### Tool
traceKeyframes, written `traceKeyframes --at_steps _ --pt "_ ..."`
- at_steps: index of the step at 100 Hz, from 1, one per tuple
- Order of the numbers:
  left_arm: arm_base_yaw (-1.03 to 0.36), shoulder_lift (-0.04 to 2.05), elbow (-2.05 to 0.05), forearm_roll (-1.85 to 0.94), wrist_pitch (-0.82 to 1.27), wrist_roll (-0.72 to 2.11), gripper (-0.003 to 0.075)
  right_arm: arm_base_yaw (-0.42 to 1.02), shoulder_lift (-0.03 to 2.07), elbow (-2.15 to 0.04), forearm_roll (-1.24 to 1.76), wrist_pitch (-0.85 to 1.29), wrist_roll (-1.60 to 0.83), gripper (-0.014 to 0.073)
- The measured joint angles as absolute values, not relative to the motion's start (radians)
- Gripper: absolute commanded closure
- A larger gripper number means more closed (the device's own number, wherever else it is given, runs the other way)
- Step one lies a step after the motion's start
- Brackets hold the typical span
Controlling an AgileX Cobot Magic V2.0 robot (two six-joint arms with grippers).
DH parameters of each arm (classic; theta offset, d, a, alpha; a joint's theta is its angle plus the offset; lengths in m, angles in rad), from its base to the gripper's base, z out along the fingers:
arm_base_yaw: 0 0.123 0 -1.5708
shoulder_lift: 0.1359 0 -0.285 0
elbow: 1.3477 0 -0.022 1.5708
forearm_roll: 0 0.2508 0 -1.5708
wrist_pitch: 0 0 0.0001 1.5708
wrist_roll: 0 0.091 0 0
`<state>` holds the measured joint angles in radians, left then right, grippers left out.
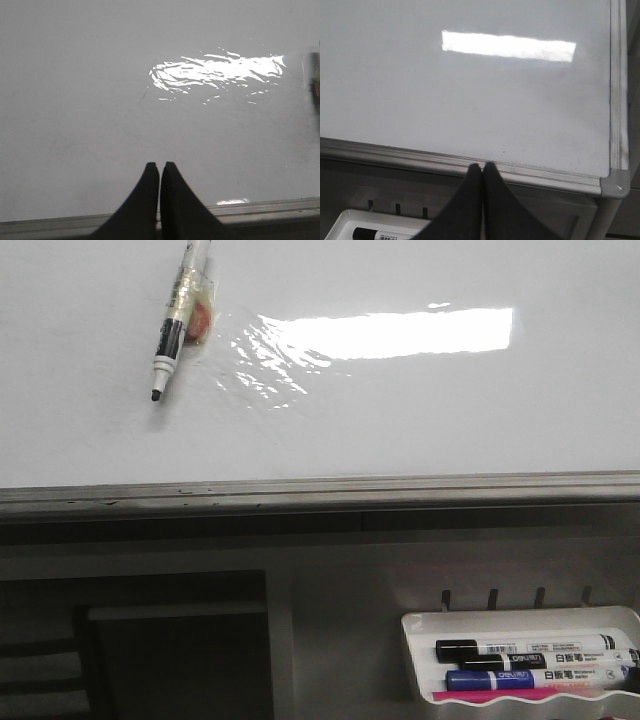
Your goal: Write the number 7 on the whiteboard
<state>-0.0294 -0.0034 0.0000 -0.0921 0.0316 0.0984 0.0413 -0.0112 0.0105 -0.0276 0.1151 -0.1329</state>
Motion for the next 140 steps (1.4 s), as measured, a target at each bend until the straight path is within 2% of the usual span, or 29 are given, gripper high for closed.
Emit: traceKeyframes --at_steps 46,90,114,140 --pt "-0.029 -0.003 0.000 -0.146 0.032 0.098 0.0741 0.041 -0.011 0.011 0.052 0.115 -0.133 0.0657" --pt "-0.029 -0.003 -0.001 -0.810 0.033 0.098 0.0741 0.041 -0.011 0.011 0.644 0.070 -0.131 0.0657" --pt "-0.029 0.019 -0.120 -0.758 0.219 0.098 0.0741 0.041 0.007 -0.111 0.632 0.323 -0.131 0.0652" --pt "-0.029 0.303 -0.411 -0.543 0.530 0.181 0.0741 0.041 0.304 -0.374 0.523 0.566 -0.182 0.0657"
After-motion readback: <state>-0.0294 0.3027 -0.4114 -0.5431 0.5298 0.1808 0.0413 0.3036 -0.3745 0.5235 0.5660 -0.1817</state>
